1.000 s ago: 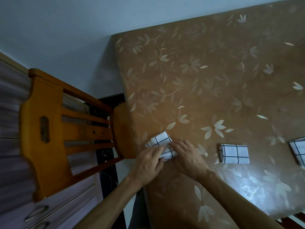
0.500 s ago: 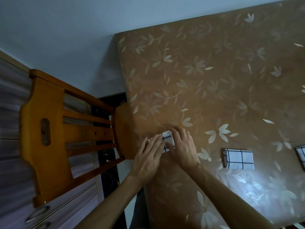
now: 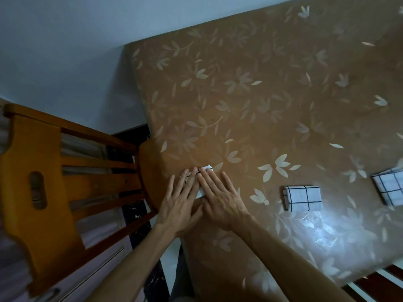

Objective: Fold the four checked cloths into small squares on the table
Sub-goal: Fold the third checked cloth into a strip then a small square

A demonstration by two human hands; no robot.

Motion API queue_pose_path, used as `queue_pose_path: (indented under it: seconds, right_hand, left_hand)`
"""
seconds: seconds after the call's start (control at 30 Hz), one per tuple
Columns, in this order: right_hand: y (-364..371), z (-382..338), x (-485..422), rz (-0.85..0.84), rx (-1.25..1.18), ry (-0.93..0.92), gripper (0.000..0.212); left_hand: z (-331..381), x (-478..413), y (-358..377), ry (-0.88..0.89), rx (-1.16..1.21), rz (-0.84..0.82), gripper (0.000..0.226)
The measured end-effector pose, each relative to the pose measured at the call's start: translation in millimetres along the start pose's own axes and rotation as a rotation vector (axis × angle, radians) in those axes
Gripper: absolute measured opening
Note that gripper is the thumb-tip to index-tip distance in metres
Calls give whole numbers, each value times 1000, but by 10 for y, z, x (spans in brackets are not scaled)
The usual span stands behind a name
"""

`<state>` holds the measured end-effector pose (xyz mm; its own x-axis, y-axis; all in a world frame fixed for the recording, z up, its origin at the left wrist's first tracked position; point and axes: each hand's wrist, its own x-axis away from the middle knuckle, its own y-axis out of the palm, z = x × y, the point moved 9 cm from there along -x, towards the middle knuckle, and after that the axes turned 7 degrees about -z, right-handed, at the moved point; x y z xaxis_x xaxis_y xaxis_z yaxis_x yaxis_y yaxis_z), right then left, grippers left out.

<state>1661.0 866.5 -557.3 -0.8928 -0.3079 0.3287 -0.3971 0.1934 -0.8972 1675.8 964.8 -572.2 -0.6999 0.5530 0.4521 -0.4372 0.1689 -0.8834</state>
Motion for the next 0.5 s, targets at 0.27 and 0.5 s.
queue_pose_path:
  seconds: [0.27, 0.5]
  right_hand:
    - [37, -41, 188, 20, -62, 3, 65]
    - [-9, -149, 54, 25, -46, 6, 68]
  left_hand:
    - [133, 100, 89, -5, 3, -11, 73]
    - [153, 108, 94, 11, 3, -55, 73]
